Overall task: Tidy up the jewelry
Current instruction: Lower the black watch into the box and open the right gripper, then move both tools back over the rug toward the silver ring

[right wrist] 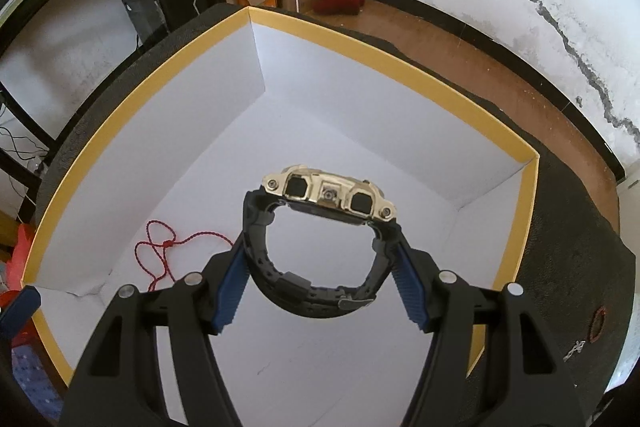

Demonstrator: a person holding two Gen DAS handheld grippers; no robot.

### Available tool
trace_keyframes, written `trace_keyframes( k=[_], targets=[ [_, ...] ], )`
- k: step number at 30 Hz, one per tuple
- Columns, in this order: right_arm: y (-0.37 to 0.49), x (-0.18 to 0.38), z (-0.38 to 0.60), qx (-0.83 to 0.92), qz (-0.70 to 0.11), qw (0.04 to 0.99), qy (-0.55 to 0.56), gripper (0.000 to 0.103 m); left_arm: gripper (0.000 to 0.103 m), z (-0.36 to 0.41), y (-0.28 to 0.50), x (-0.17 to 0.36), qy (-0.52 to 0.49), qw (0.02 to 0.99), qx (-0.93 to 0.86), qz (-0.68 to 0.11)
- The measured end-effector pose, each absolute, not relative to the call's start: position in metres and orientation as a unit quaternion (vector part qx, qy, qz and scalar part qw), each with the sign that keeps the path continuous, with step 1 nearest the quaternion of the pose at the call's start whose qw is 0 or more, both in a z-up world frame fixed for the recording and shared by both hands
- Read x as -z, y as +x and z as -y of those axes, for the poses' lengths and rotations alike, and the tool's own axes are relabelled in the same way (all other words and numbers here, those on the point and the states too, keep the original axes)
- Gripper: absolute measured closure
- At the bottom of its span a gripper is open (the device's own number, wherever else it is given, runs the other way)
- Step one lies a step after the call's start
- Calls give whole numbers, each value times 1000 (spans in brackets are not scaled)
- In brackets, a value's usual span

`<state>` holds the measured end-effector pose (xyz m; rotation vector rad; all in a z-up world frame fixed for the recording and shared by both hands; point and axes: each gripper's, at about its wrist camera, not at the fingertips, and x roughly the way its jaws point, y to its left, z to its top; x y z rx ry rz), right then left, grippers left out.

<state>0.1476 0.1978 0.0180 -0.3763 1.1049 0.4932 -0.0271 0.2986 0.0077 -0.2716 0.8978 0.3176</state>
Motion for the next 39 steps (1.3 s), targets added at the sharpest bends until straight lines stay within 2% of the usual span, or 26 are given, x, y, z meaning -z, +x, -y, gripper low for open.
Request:
trace_keyframes(
  k=[2,3,5,6,16,24,32,39],
  targets=[
    [148,-18,-198,-227,-514,807,-180,38,8,-299,-27,-7,-132,879,-153,-431],
    [149,-19,-198,-229,-512,808,-178,35,8,-298,-27,-7,-133,879,-152,-431],
    [148,-24,-198,-241,-503,813,-168,18,8,-298,-27,-9,-133,881,-152,-429],
    [147,-28,-198,-247,-494,817,-164,6,8,-297,-27,-10,-133,881,-151,-427],
    [138,-77,-168,-243,-447,850,-135,6,8,-289,-23,-11,-128,885,-154,-420],
    [83,-128,-58,-206,-389,892,-101,6,8,-261,-14,-21,-111,894,-140,-411],
    [43,-119,139,-53,-371,926,-41,6,8,-150,8,-45,-57,919,-57,-386],
    [36,-91,229,4,-396,918,-20,6,8,-47,36,-26,5,912,9,-409]
  ],
)
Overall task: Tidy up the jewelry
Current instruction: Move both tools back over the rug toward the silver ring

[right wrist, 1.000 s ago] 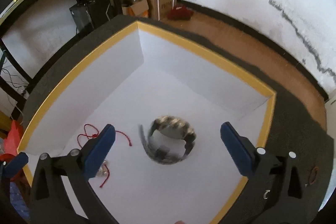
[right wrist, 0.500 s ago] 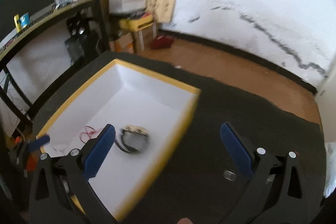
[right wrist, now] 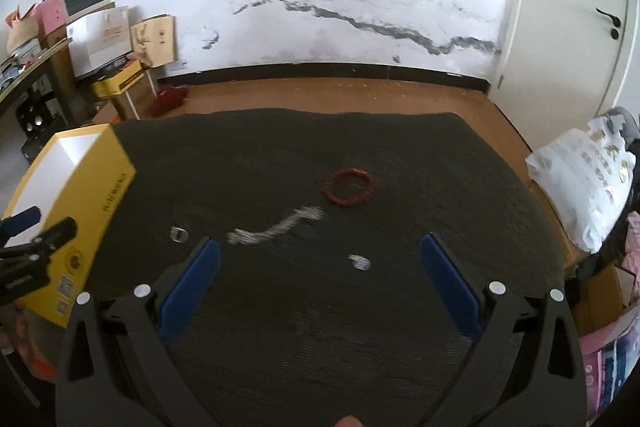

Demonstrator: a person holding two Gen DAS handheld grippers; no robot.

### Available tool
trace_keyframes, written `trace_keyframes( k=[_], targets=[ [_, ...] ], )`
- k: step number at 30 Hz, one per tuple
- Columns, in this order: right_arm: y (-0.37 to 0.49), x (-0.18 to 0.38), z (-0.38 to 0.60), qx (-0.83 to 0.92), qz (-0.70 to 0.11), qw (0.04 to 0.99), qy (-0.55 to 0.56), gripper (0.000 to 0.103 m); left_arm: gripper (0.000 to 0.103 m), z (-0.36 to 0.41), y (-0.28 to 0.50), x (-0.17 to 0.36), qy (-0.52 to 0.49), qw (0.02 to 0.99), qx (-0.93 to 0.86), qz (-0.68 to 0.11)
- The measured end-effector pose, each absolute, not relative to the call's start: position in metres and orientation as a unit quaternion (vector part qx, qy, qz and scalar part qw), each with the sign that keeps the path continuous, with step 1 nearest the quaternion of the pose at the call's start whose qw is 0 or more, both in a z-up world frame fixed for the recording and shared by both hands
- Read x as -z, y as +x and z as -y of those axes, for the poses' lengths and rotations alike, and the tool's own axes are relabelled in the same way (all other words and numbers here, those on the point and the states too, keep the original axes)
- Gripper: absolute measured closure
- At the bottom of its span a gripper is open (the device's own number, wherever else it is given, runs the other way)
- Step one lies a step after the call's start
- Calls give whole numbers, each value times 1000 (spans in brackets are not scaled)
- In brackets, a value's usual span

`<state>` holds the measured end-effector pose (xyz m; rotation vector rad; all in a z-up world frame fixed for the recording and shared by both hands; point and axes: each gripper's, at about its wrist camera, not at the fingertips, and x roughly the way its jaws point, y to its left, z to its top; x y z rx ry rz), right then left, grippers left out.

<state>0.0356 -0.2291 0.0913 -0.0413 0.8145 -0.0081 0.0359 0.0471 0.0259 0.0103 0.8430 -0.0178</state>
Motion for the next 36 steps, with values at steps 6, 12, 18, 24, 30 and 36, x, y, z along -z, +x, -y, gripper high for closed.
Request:
trace_keyframes(
  k=[6,12,18,24,30,36],
  targets=[
    [29,-84,264,7,-408,913,-15,6,8,-7,56,-2,5,899,1,-437],
    [27,-85,273,8,-410,912,-11,6,8,14,64,7,15,898,5,-440],
    [29,-81,279,5,-416,909,-1,6,8,18,74,18,14,896,3,-444],
    [30,-83,274,6,-414,910,-5,6,8,10,93,49,-21,881,-8,-473],
    [32,-82,275,2,-412,911,-3,6,7,19,104,88,-12,865,-14,-501],
    [36,-80,276,-2,-416,909,-1,6,6,26,104,91,-1,873,-10,-487]
  ],
)
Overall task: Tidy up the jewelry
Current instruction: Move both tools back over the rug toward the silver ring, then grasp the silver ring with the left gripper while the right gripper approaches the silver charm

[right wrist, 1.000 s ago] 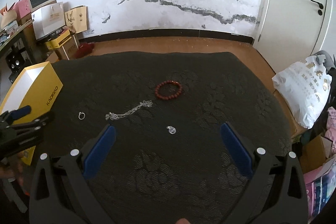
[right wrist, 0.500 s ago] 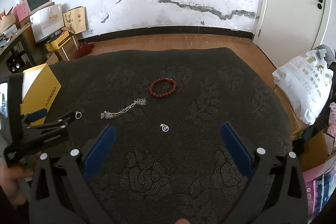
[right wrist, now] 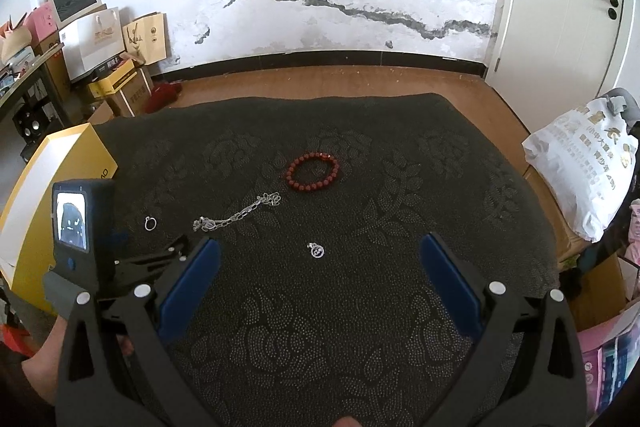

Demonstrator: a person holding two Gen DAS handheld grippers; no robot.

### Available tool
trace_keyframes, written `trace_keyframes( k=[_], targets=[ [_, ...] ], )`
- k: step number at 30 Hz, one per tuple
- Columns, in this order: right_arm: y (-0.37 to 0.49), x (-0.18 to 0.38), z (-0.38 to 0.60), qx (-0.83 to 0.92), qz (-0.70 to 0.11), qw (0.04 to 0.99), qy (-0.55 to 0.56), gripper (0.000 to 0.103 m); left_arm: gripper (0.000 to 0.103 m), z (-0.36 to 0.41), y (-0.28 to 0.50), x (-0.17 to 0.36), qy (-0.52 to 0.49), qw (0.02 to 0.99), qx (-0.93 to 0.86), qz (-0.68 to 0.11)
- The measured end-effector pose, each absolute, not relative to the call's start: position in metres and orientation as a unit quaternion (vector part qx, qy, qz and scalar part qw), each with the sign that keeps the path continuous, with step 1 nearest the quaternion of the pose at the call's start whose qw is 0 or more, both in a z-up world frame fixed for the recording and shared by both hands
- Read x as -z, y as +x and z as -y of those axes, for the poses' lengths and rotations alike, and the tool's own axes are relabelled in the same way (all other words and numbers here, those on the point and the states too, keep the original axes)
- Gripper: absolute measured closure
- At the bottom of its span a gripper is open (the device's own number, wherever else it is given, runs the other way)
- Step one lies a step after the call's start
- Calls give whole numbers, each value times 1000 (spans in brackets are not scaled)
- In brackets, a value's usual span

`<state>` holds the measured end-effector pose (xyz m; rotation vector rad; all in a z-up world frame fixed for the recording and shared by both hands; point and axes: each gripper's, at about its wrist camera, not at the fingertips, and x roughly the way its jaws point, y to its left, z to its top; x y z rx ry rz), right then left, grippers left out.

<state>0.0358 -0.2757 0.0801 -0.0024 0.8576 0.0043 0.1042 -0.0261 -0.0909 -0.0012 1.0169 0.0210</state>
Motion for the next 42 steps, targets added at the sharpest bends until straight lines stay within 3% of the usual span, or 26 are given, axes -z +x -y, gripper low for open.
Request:
trace_keyframes(
  k=[10,14,17,20,21,23,29,42],
  targets=[
    [40,-73,270,-6,-424,906,-9,6,7,29,107,91,-2,875,-16,-484],
    [41,-72,269,-6,-424,906,-9,6,17,34,106,87,1,877,-9,-480],
    [42,-71,270,-6,-424,905,-9,6,30,38,107,84,6,879,-8,-477],
    [42,-68,271,-5,-427,904,-7,6,58,39,108,81,12,881,-5,-473],
    [42,-68,270,-5,-427,904,-8,6,62,40,109,81,15,881,-3,-473],
    [42,-68,270,-4,-426,905,-9,6,78,40,108,81,23,882,-5,-471],
    [43,-65,270,-5,-431,902,-10,6,103,29,110,82,23,881,-21,-472],
    [45,-61,266,-4,-436,900,-15,6,102,31,107,84,41,881,-12,-471]
  ],
)
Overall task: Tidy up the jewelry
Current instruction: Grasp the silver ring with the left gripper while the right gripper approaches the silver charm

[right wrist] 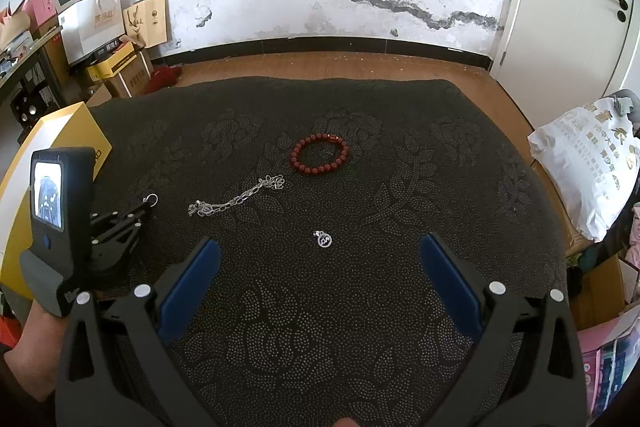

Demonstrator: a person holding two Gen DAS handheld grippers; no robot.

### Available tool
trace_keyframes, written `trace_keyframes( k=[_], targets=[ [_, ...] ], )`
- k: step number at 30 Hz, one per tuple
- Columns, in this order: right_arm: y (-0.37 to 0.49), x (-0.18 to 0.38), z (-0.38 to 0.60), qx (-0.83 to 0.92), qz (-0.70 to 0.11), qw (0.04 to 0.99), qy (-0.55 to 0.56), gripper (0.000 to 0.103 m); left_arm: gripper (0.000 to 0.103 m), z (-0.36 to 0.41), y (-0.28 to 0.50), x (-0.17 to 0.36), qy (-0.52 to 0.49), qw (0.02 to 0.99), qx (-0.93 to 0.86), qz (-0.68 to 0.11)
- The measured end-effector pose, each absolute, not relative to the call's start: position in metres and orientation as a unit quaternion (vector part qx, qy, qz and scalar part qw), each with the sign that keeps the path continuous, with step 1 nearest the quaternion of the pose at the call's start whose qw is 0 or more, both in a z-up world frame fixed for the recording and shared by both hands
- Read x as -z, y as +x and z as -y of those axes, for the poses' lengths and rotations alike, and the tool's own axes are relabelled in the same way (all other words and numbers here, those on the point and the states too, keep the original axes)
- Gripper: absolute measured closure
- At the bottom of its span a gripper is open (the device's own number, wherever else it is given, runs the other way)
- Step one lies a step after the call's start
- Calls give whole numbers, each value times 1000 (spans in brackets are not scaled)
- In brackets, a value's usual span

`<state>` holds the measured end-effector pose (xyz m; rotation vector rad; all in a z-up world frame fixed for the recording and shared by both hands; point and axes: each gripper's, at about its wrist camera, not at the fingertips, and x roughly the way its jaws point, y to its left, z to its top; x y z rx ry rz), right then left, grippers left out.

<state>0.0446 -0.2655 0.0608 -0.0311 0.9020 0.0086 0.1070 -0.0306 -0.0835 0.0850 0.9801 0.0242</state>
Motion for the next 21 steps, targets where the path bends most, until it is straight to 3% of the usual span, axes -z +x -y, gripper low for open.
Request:
trace_keyframes(
  k=[5,7,8,9,21],
  targets=[
    [45,-61,265,-7,-435,900,-15,6,92,32,102,84,41,881,-16,-471],
    [45,-61,264,-8,-435,900,-16,6,61,29,100,84,44,882,-35,-468],
    [45,-61,264,-7,-434,901,-16,6,25,24,101,84,34,881,-39,-471],
    [45,-61,265,-7,-434,901,-15,6,18,19,102,84,15,878,-29,-477],
    [52,-63,273,-2,-434,901,-4,6,18,7,101,93,13,889,19,-457]
  ],
)
